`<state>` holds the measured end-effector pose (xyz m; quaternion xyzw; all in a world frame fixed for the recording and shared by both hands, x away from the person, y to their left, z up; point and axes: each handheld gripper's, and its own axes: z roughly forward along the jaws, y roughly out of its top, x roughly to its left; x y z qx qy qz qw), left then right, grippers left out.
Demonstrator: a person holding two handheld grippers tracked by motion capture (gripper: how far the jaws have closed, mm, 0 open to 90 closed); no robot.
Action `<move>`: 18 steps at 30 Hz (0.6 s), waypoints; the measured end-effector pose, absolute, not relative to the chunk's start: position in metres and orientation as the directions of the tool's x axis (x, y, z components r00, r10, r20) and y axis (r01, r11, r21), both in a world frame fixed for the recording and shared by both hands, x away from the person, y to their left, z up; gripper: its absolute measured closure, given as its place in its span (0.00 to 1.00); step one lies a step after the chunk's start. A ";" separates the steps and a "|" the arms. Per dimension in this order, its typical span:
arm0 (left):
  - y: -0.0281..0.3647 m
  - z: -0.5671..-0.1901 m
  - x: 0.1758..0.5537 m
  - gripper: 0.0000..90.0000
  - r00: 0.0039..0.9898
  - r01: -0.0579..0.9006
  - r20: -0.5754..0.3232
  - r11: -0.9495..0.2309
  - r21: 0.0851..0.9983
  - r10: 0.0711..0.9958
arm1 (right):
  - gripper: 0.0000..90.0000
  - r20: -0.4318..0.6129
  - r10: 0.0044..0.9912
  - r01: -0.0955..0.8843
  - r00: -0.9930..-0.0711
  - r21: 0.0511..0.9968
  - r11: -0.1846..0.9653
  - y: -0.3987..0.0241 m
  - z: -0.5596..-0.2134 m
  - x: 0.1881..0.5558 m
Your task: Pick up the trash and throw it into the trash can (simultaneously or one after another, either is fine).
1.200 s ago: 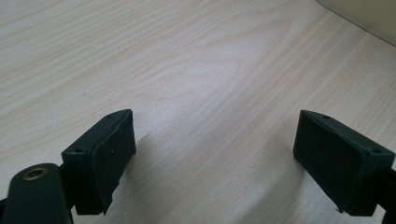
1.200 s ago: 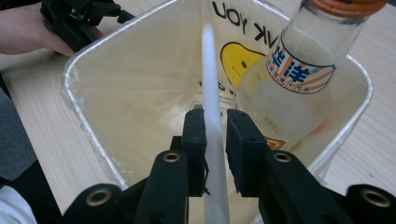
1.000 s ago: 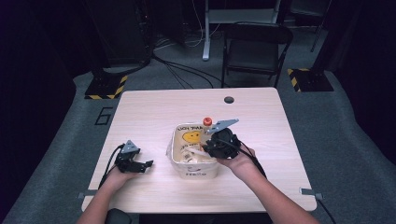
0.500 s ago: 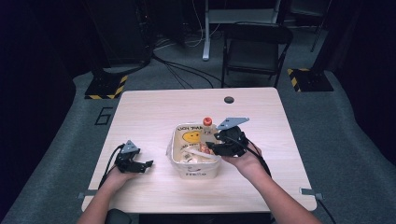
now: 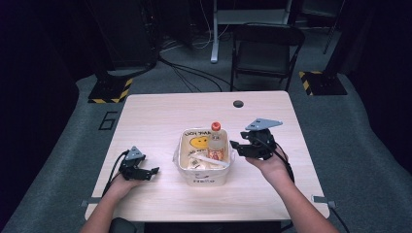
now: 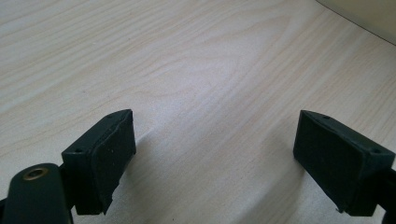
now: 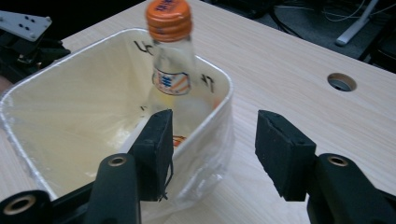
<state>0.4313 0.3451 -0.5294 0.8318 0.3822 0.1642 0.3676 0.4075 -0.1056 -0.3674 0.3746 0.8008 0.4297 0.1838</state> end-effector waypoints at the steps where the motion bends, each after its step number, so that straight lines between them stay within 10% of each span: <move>1: 0.345 -0.529 0.431 0.14 0.654 0.516 -0.007 -0.439 0.736 0.757 | 0.50 0.032 0.766 0.446 -0.642 0.828 0.339 -0.111 -0.369 0.408; 18: 0.345 -0.530 0.432 0.14 0.654 0.512 -0.004 -0.438 0.739 0.756 | 0.43 0.066 0.849 0.492 -0.524 0.837 0.239 -0.164 -0.408 0.407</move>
